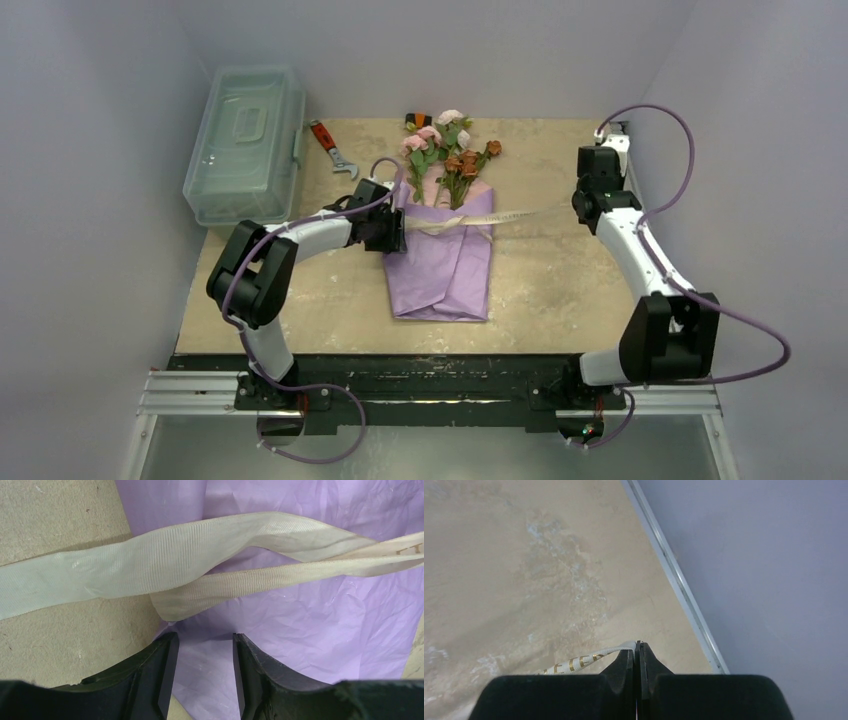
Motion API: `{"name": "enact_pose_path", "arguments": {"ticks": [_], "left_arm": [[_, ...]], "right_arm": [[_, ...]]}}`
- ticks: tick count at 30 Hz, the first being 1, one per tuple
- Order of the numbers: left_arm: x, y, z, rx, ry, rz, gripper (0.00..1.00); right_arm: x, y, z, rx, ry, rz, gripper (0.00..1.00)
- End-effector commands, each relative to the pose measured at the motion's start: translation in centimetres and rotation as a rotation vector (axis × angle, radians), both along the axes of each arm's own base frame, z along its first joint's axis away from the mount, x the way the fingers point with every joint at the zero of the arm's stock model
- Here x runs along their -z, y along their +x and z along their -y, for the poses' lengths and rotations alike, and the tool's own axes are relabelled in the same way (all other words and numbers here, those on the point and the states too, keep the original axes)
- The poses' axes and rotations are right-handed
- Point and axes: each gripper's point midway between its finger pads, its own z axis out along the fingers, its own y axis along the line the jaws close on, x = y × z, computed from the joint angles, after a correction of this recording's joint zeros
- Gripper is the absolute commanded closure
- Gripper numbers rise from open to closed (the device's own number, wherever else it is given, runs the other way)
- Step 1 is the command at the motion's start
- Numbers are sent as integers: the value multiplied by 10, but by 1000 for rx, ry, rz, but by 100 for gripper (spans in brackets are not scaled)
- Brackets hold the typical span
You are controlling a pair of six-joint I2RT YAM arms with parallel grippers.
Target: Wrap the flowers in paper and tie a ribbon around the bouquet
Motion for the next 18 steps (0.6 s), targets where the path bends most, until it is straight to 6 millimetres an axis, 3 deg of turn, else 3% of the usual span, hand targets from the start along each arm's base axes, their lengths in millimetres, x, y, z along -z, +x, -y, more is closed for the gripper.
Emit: {"name": "enact_pose_path", "arguments": {"ticks": [1,4,5,8,9,12,14,17,18], "left_arm": [[43,-25,-27,-16,113,-141,52],[40,-26,-25,-15,100,-139,52],[39,-26,-24,-14,95,-138,52],[33,-24,-21,-15,76,-130,51],[32,-24,-20,-14,72,-128,51],[26,-23,-18,-18,62,-117,51],[25,-22,-17,-19,55,-114,51],[24,-23,-16,-19,45,-113,51],[23,-23,-16,-19,44,-112,51]], "right_arm": [[41,11,17,91,30,-1,100],[70,20,32,124,62,-18,100],[81,26,32,124,86,-33,96],[96,37,21,115,187,-60,59],[95,40,15,112,229,-49,47],[82,37,4,164,336,1,24],[70,33,-5,214,423,49,15],[60,27,-40,263,665,103,2],[55,26,-58,278,763,129,1]]}}
